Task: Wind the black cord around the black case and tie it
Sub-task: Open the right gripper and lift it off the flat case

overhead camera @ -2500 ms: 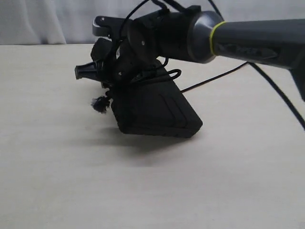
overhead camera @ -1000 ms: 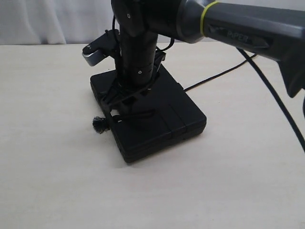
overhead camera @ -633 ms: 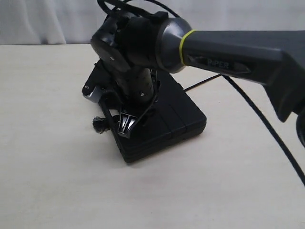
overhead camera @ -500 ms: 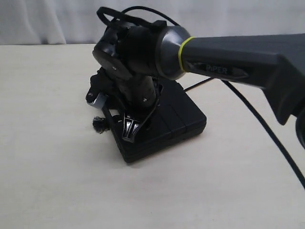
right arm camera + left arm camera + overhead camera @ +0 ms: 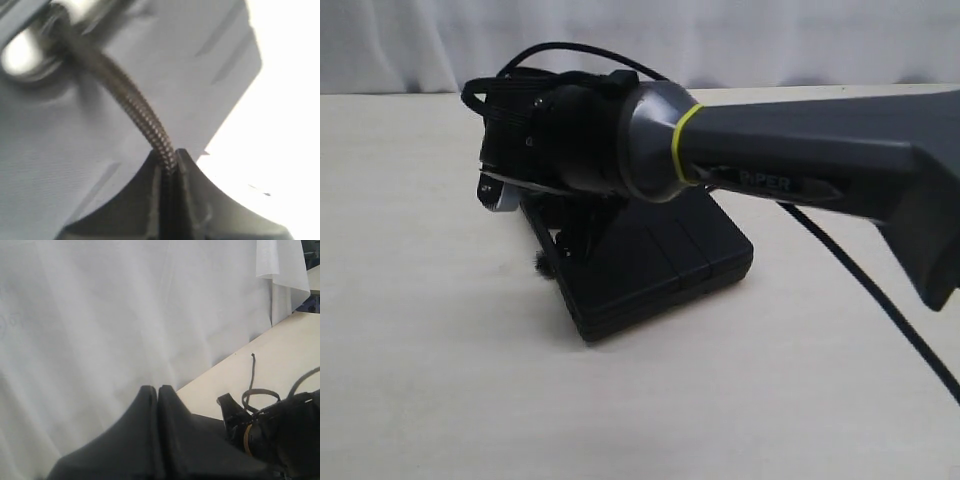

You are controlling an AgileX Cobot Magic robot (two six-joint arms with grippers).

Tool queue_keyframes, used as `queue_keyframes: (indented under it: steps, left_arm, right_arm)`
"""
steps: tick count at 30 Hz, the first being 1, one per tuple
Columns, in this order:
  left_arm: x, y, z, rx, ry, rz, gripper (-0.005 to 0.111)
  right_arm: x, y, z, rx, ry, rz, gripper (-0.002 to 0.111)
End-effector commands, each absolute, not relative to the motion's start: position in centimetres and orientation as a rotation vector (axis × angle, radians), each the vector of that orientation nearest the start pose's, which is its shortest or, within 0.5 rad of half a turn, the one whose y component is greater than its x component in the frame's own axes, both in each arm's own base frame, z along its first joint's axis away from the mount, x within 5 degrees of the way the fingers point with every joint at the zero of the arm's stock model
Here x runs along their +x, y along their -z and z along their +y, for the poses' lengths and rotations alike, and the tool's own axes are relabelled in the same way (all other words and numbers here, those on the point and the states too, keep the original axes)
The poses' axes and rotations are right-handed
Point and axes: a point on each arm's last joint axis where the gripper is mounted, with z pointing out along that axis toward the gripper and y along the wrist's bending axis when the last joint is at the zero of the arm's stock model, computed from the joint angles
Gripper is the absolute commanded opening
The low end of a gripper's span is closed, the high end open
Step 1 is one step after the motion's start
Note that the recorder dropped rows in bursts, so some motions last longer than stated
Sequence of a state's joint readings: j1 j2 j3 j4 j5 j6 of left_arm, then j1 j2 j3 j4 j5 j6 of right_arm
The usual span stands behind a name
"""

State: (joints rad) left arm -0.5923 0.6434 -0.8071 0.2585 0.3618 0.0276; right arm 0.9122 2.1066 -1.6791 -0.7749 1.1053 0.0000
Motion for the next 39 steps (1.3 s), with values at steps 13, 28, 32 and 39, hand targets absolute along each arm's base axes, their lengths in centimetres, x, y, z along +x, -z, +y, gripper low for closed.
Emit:
queue_keyframes:
  steps: [13, 28, 32, 39]
  left_arm:
    - [10.7, -39.7, -6.2, 0.635, 0.170, 1.544, 0.000]
    - [10.7, -39.7, -6.2, 0.639, 0.161, 1.543, 0.000]
    - [10.8, -39.5, -6.3, 0.647, 0.154, 1.547, 0.000]
    - [11.1, -38.5, -6.6, 0.655, 0.166, 1.527, 0.000]
  right_arm:
    - [31.7, -27.5, 29.1, -1.249, 0.800, 2.060, 0.004]
    - [35.8, -24.2, 23.8, -1.036, 0.765, 2.393, 0.051]
    - [35.6, -24.0, 23.7, -1.025, 0.742, 2.427, 0.051]
    - [35.2, -23.8, 23.4, -1.014, 0.740, 2.501, 0.051]
